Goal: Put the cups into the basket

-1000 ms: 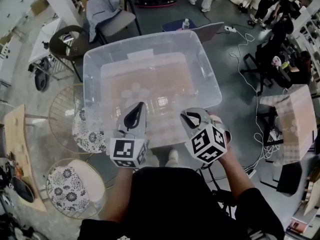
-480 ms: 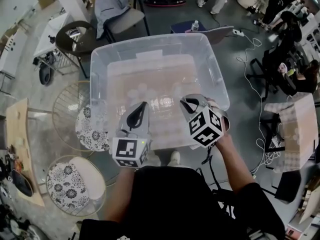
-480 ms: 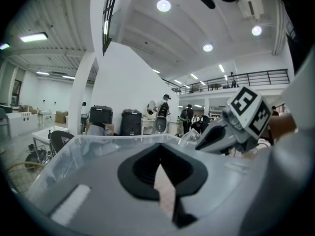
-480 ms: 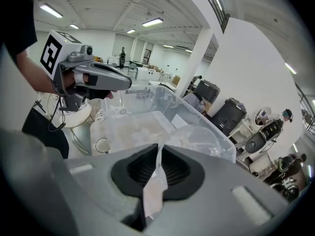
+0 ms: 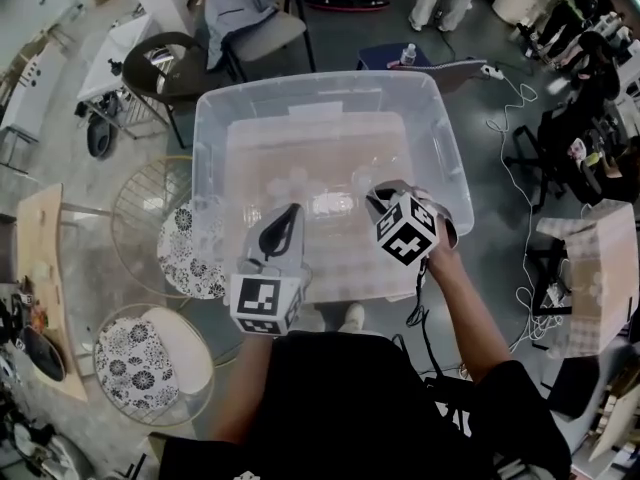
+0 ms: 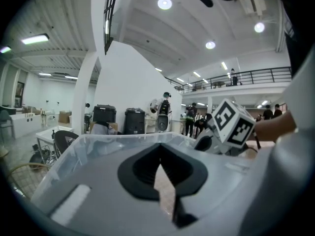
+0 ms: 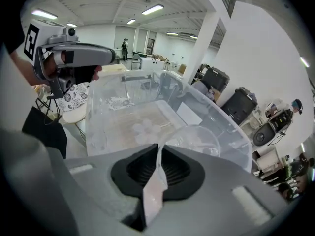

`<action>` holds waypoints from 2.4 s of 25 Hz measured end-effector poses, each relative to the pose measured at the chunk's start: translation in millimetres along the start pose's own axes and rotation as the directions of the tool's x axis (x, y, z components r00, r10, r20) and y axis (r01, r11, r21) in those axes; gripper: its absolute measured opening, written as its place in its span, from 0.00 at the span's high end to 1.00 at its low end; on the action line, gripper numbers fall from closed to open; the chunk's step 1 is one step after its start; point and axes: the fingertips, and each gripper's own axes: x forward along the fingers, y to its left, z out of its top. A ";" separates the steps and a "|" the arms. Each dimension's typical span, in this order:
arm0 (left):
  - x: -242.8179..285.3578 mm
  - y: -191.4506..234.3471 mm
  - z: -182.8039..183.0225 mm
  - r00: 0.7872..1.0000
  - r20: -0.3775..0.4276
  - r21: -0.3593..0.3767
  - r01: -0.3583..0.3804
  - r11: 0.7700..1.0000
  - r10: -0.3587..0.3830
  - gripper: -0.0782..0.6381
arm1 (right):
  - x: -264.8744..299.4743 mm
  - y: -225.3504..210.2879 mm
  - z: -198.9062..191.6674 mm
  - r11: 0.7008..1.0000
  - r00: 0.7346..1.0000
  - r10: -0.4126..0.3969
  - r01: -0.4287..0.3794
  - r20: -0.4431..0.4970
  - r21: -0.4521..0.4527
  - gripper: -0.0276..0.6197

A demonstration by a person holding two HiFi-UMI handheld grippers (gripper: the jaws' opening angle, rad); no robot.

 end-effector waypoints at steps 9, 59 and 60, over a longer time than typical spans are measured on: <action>0.3 20.0 -10.0 0.999 -0.025 -0.009 -0.030 1.000 0.029 0.88 | 51.5 -1.7 -8.6 0.996 0.991 0.084 -0.085 -0.107 -0.008 0.92; -5.5 49.4 -34.9 0.993 -0.103 -0.012 -0.054 0.998 0.052 0.88 | 234.9 25.8 -100.9 0.943 0.814 0.257 -0.329 -0.520 -0.048 0.92; -5.4 49.6 -35.0 0.993 -0.104 -0.013 -0.053 0.999 0.052 0.88 | 234.9 26.5 -101.7 0.944 0.813 0.253 -0.327 -0.524 -0.051 0.92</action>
